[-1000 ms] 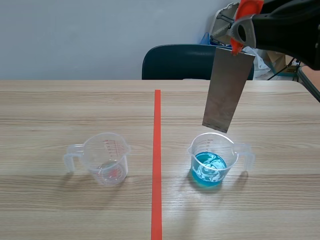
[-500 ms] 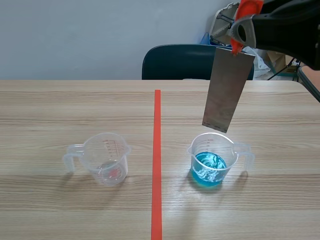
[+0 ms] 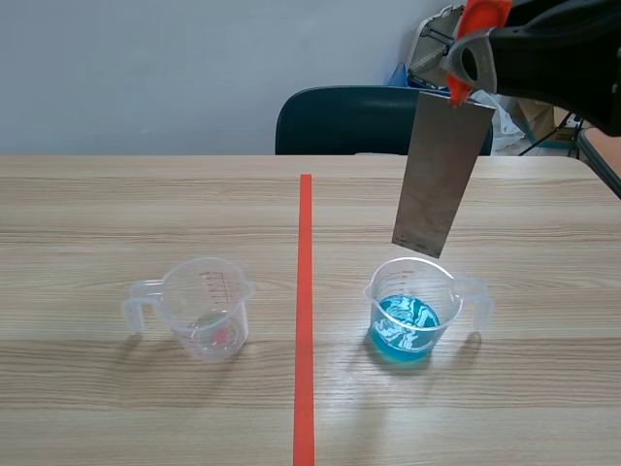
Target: Do the redox reaction experiment
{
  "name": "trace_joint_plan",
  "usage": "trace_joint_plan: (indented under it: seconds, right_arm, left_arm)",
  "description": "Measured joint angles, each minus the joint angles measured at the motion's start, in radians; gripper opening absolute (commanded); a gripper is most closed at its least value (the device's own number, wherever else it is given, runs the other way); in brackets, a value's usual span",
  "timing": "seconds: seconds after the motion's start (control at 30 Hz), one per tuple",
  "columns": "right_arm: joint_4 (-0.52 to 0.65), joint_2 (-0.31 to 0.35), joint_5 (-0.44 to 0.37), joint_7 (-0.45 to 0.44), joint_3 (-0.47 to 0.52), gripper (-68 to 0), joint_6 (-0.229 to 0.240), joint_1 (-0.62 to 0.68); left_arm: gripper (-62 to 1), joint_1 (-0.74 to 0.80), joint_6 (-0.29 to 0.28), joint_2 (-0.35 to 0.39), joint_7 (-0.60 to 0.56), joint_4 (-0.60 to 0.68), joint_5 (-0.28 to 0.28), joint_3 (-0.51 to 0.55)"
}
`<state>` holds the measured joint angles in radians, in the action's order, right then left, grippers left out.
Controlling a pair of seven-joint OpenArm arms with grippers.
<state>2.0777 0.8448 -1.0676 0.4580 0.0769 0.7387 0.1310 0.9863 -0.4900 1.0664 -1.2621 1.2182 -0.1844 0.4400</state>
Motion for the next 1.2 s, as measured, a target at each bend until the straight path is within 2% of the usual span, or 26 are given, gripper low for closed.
trace_joint_plan:
  seconds: [0.73, 1.0, 1.2]
  right_arm:
    - [0.000, -0.003, 0.000, 0.003, -0.006, -66.5, 0.000, -0.016]
    - [0.000, -0.064, 0.000, 0.049, -0.107, -66.5, 0.000, -0.108]
    - [0.000, -0.130, 0.001, 0.095, -0.223, -66.5, -0.003, -0.219]
  left_arm:
    - [1.4, 0.000, 0.000, 0.000, 0.000, 0.000, 0.000, 0.000]
    - [1.4, 0.000, 0.000, 0.000, 0.000, 0.000, 0.000, 0.000]
    - [1.4, 0.000, -0.009, 0.000, 0.010, 0.000, 0.000, 0.000]
